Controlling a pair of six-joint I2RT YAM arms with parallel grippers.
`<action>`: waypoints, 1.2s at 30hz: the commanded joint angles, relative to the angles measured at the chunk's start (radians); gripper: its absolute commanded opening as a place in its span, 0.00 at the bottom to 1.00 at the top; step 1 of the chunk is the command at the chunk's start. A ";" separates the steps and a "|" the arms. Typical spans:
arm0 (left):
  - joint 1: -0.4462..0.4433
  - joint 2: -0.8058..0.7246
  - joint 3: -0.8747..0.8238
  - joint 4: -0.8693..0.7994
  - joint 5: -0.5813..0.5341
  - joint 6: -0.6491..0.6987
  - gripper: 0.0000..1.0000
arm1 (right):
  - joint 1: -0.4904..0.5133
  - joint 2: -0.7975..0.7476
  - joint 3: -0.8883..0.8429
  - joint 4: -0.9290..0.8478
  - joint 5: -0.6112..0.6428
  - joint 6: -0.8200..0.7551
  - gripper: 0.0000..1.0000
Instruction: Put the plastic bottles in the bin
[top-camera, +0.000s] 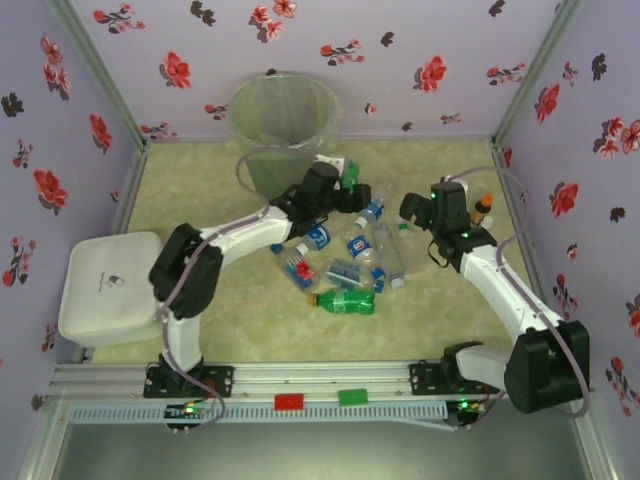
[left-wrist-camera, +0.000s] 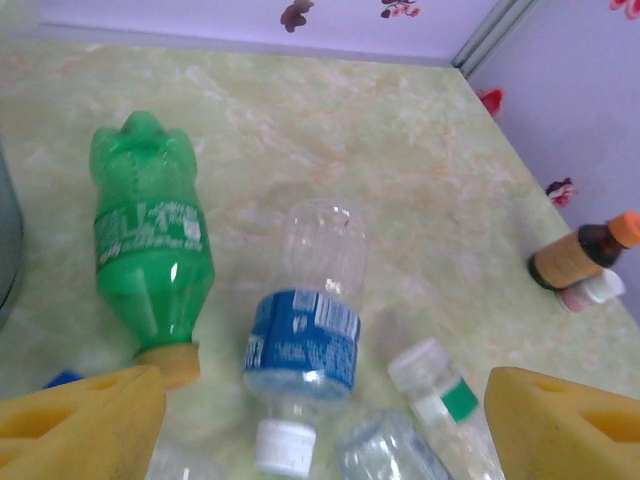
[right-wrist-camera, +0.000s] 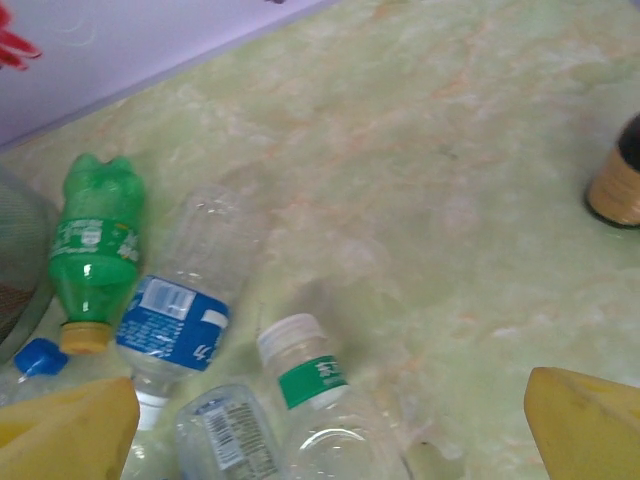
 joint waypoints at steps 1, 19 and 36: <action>-0.001 0.119 0.168 -0.190 -0.102 0.098 0.83 | -0.018 -0.044 -0.029 0.056 0.028 0.032 1.00; 0.046 0.567 0.789 -0.541 -0.252 0.139 0.82 | -0.028 -0.072 -0.078 0.076 0.025 -0.014 1.00; 0.059 0.647 0.841 -0.602 -0.305 0.132 0.74 | -0.029 -0.100 -0.091 0.068 0.035 -0.022 1.00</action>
